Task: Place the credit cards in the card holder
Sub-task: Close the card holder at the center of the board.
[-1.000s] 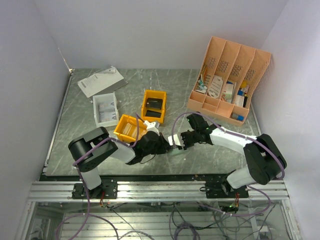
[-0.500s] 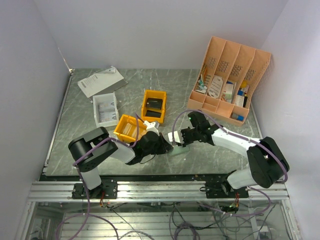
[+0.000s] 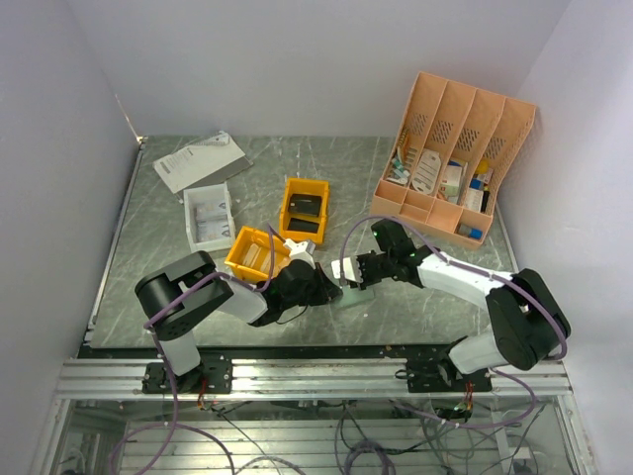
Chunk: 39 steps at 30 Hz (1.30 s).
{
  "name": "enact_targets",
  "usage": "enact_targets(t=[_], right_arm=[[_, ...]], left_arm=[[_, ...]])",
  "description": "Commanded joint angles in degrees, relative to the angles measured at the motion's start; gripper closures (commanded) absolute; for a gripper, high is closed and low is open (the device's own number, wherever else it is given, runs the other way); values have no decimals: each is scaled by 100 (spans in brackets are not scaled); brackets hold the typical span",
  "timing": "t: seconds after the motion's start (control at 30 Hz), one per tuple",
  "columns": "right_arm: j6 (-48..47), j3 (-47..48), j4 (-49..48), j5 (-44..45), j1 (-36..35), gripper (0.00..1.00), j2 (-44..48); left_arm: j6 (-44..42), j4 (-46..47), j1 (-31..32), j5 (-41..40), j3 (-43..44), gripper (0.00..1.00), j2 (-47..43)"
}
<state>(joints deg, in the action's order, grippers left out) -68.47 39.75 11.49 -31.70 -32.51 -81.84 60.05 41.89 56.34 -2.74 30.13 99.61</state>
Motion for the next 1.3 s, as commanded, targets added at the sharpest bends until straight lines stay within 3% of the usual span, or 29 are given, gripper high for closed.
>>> enact_targets(t=[0.0, 0.5, 0.73, 0.9, 1.03, 1.27], right_arm=[[-178, 32, 117, -114, 21, 77, -101], [-243, 101, 164, -229, 16, 85, -220], [-317, 194, 338, -257, 15, 95, -219], [-330, 186, 379, -289, 12, 92, -174], [-458, 292, 590, -329, 17, 100, -271], [-875, 383, 1124, -374, 21, 100, -191]], left_arm=[[-81, -304, -6, 99, -130, 93, 153], [-79, -286, -9, 115, -122, 93, 181], [-90, -329, -6, 116, -77, 93, 183], [-116, -413, -6, 108, -42, 93, 173], [-125, -419, -10, 103, -31, 93, 186], [-163, -492, -17, 106, 21, 93, 220]])
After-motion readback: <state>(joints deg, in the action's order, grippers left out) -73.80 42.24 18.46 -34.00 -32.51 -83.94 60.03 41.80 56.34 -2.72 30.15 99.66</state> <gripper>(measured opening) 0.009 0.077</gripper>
